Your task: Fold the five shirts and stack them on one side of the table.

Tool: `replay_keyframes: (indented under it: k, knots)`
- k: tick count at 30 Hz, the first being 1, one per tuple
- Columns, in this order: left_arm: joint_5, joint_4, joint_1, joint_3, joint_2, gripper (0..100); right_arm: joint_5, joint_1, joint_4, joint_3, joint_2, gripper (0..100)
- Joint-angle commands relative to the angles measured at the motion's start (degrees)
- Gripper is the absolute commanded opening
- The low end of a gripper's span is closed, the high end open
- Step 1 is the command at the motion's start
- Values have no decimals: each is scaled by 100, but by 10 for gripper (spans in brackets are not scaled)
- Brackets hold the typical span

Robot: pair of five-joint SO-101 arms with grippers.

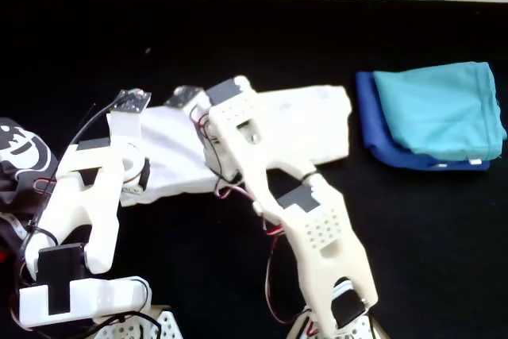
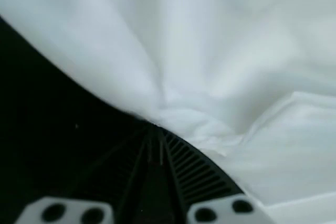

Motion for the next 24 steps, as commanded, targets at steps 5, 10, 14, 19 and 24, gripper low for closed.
replay_keyframes:
  k: [5, 10, 14, 19, 24]
  knots:
    - [-62, -193, -13, 13, 4, 9, 44, 189, 198, -1763, -57, 5]
    - [-62, -193, -13, 13, 4, 9, 44, 699, 725, -3248, -31, 5]
    - [-62, -193, -13, 13, 4, 9, 44, 1209, 716, -3029, -48, 5]
    - [-62, -193, -13, 13, 4, 9, 53, 1534, 725, -2000, -505, 5]
    - [-62, -193, -13, 13, 4, 9, 79, 1631, 673, -277, -1437, 5]
